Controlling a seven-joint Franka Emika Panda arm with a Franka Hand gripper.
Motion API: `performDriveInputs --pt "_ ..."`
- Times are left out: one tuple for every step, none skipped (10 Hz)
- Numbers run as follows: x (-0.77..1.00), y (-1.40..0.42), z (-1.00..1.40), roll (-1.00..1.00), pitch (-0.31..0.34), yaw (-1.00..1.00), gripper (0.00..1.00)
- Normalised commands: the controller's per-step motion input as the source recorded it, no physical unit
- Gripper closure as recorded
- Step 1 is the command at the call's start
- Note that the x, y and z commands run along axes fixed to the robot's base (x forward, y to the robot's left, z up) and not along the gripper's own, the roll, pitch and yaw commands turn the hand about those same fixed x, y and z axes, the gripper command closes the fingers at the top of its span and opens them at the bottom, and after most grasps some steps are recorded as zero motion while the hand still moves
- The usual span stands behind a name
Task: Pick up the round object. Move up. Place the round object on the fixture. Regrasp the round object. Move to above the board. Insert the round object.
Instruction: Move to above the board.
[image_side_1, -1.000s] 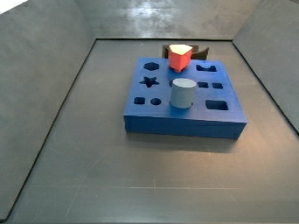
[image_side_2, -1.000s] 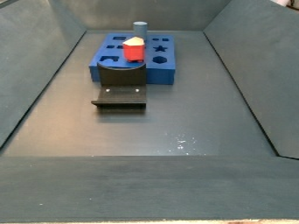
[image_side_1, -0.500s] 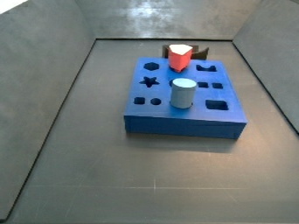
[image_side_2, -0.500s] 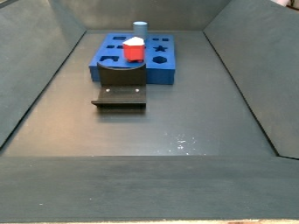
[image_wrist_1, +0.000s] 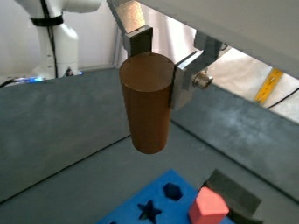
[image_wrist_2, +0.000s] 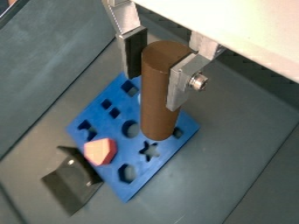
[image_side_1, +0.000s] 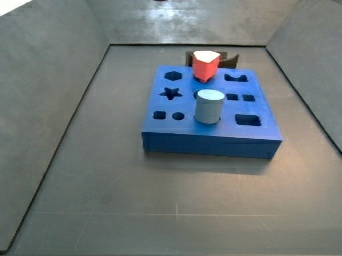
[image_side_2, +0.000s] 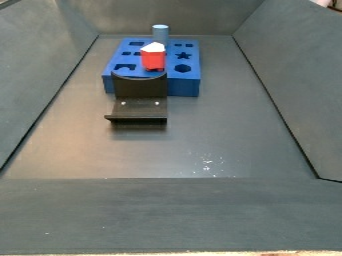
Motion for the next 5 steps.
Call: performDriveInputs --pt "-0.07 0.04 0.0 -1.0 -0.118 0.0 1.0" --pt "-0.06 0.04 0.0 -1.0 -0.128 -0.01 1.0" --pt "-0.05 0.04 0.0 -1.0 -0.129 -0.02 1.0" --pt "-0.05 0.04 0.0 -1.0 -0.14 -0.02 1.0" --pt "-0.05 0.04 0.0 -1.0 -0.147 -0.02 1.0"
